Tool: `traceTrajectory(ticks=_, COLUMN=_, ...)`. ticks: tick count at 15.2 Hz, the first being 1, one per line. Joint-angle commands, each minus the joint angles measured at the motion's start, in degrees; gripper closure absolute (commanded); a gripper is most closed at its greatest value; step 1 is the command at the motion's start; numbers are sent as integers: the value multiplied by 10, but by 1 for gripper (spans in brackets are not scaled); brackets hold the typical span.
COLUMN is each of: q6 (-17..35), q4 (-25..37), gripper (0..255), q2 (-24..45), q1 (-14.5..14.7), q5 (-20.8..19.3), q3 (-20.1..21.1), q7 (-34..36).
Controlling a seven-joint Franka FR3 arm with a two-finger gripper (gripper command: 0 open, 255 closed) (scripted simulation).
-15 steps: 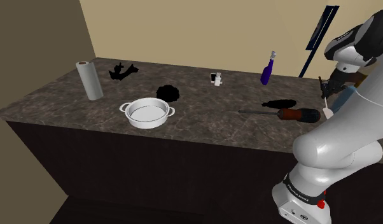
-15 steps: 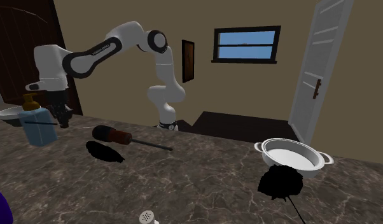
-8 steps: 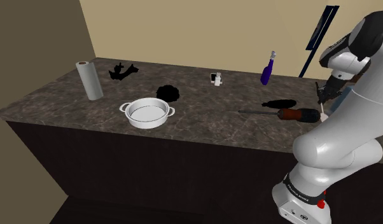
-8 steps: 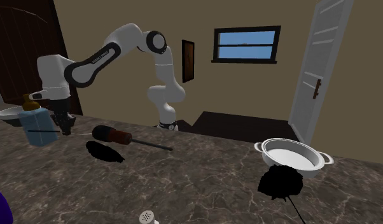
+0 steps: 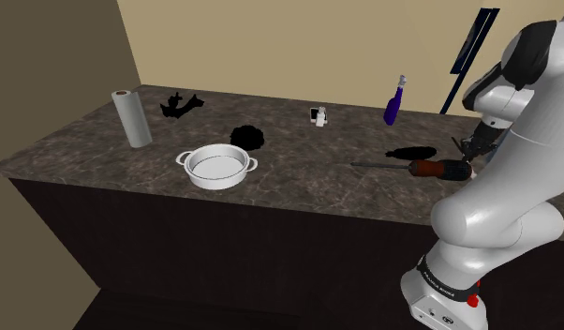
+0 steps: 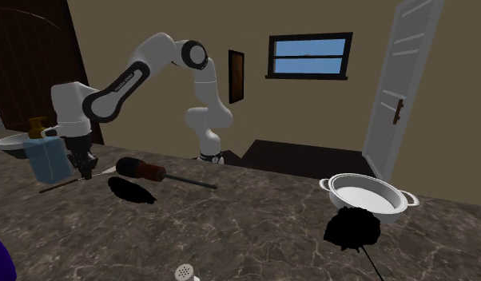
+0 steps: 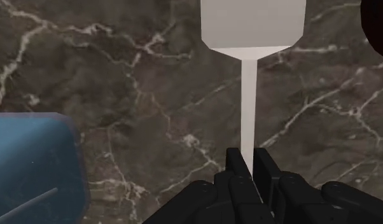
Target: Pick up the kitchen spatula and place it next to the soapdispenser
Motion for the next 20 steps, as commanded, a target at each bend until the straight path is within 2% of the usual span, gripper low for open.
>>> traceTrajectory(ticks=1, q6=12, q4=-5, gripper=255, q2=9, q1=-2, q5=10, q3=2, q7=-7)
traceTrajectory(ticks=8, q6=12, q4=-5, gripper=255, q2=9, q1=-2, q5=10, q3=2, q7=-7)
traceTrajectory(ticks=9, q6=12, q4=-5, gripper=0, q2=9, q1=-2, q5=10, q3=2, q7=-7)
traceTrajectory(ticks=14, q6=12, q4=-5, gripper=0, q2=9, q1=-2, q5=10, q3=2, q7=-7)
traceTrajectory(ticks=18, q6=-53, q4=20, gripper=0, q2=-46, q1=7, q5=-44, q3=-6, q7=30)
traceTrajectory(ticks=20, q6=-53, q4=20, gripper=0, q2=-46, q1=7, q5=-44, q3=-6, q7=30)
